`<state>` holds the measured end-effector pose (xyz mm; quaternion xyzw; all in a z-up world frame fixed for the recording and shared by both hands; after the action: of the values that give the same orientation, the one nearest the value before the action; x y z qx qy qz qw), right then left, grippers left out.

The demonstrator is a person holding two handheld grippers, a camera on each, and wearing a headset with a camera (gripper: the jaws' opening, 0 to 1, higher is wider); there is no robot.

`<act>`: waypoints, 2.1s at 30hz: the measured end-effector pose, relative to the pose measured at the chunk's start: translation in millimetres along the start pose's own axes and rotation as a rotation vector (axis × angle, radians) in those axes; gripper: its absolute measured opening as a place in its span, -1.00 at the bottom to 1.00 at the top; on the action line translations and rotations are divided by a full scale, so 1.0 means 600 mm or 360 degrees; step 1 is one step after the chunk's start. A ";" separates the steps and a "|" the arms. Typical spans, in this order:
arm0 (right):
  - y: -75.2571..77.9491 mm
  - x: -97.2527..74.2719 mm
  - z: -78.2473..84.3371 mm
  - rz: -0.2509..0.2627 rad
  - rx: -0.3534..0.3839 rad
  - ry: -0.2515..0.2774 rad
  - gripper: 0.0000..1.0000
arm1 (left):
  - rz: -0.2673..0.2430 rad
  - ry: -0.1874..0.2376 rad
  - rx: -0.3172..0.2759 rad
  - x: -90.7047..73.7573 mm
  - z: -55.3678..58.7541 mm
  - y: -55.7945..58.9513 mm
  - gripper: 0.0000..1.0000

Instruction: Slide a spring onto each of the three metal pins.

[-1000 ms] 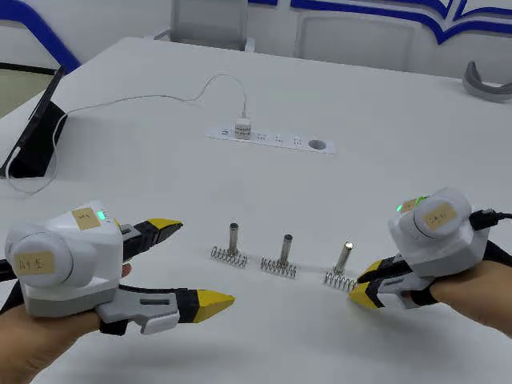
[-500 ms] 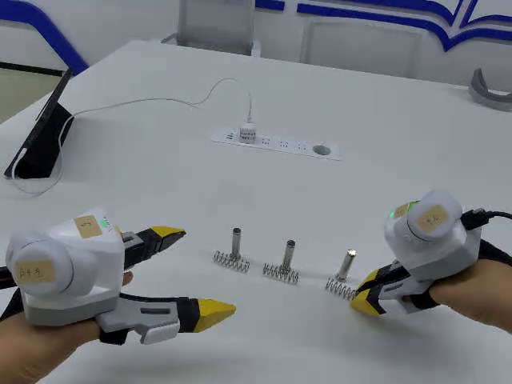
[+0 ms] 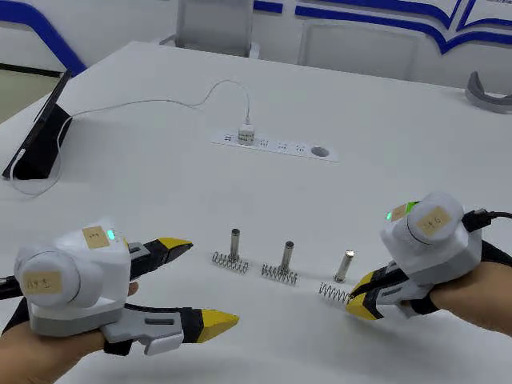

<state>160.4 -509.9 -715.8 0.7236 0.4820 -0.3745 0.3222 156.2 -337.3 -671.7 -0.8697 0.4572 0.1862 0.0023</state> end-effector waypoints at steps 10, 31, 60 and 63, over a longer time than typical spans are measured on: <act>-0.018 -0.005 -0.030 -0.0050 -0.0095 0.0025 -0.77 | 0.0097 -0.0023 0.0039 0.026 0.005 0.031 0.27; -0.060 -0.009 -0.093 -0.0169 -0.0327 0.0081 -0.77 | 0.0260 -0.0033 0.0114 0.071 0.000 0.082 -0.17; -0.094 -0.012 -0.114 -0.0271 -0.0526 0.0062 -0.77 | 0.0358 -0.0065 0.0312 0.088 0.008 0.114 -0.73; -0.096 -0.016 -0.117 -0.0279 -0.0534 0.0065 -0.77 | 0.0360 -0.0076 0.0324 0.088 0.010 0.115 -0.73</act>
<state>120.4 -437.6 -677.6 0.6224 0.6053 -0.3008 0.3946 126.5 -418.5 -683.2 -0.8032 0.5686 0.1585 0.0803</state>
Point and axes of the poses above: the centre of the closed fingertips' face, and the gripper's own axes: x roughly forward along the fingers, y roughly to its right, z roughly out of its underside, the point moved 1 cm from there along -x, roughly backward along the fingers, and after that the axes turned 10 degrees about -x, right-handed, at the moved point
